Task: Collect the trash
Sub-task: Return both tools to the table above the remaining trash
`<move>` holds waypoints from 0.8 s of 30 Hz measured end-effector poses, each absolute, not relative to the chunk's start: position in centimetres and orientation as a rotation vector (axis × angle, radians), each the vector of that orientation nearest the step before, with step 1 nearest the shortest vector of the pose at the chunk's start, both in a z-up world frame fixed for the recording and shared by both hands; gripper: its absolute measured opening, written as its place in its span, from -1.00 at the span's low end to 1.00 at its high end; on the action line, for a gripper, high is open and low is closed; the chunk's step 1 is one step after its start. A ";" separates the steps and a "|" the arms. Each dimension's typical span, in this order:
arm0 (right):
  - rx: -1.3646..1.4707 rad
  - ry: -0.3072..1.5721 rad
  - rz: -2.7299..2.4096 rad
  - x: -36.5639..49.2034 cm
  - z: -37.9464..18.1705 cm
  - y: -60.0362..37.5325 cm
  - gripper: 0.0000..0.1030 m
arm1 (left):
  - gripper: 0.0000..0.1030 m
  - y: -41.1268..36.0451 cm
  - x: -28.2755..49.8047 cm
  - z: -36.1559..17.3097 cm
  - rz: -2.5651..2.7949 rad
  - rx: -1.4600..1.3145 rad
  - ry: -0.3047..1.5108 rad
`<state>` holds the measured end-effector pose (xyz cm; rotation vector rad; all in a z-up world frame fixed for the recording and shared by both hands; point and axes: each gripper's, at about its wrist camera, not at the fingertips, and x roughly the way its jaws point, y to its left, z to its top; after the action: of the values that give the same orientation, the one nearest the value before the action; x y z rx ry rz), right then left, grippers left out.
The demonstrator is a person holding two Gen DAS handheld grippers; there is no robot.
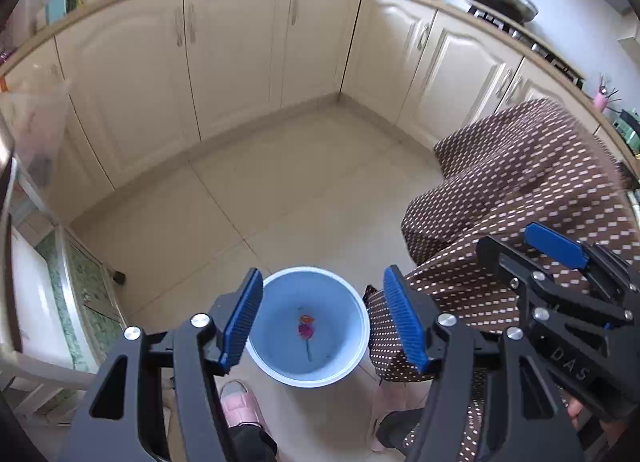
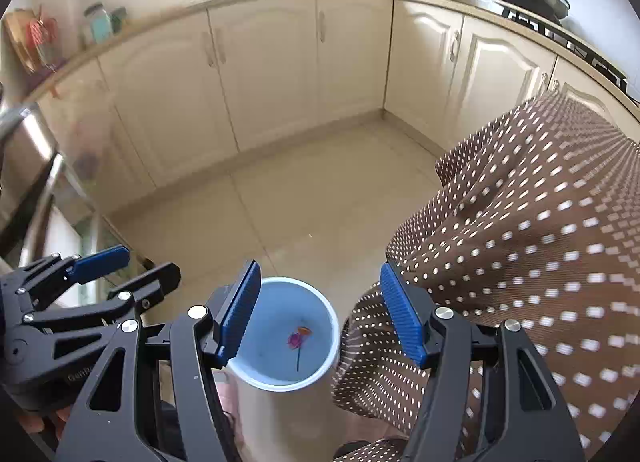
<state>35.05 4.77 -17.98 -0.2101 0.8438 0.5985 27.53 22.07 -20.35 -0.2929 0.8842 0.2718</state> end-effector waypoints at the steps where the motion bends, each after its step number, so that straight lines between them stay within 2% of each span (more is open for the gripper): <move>1: -0.199 0.834 0.607 34.6 -17.1 4.6 0.16 | 0.20 21.9 27.0 -19.6 0.272 -0.289 0.870; 7: -0.145 0.707 0.622 30.6 -10.2 1.3 0.18 | 0.27 19.4 23.3 -13.4 0.254 -0.282 0.742; 13: -0.117 0.617 0.490 28.7 -6.5 -5.6 0.23 | 0.30 12.9 22.8 -9.2 0.144 -0.206 0.676; 24: -0.012 0.634 0.209 29.8 -7.2 -21.2 0.24 | 0.30 -1.9 28.3 -8.1 -0.133 -0.066 0.719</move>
<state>29.82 -21.25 -7.19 -0.0123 0.6339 0.2088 28.26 -1.93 -8.11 -0.0662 0.7187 -0.1335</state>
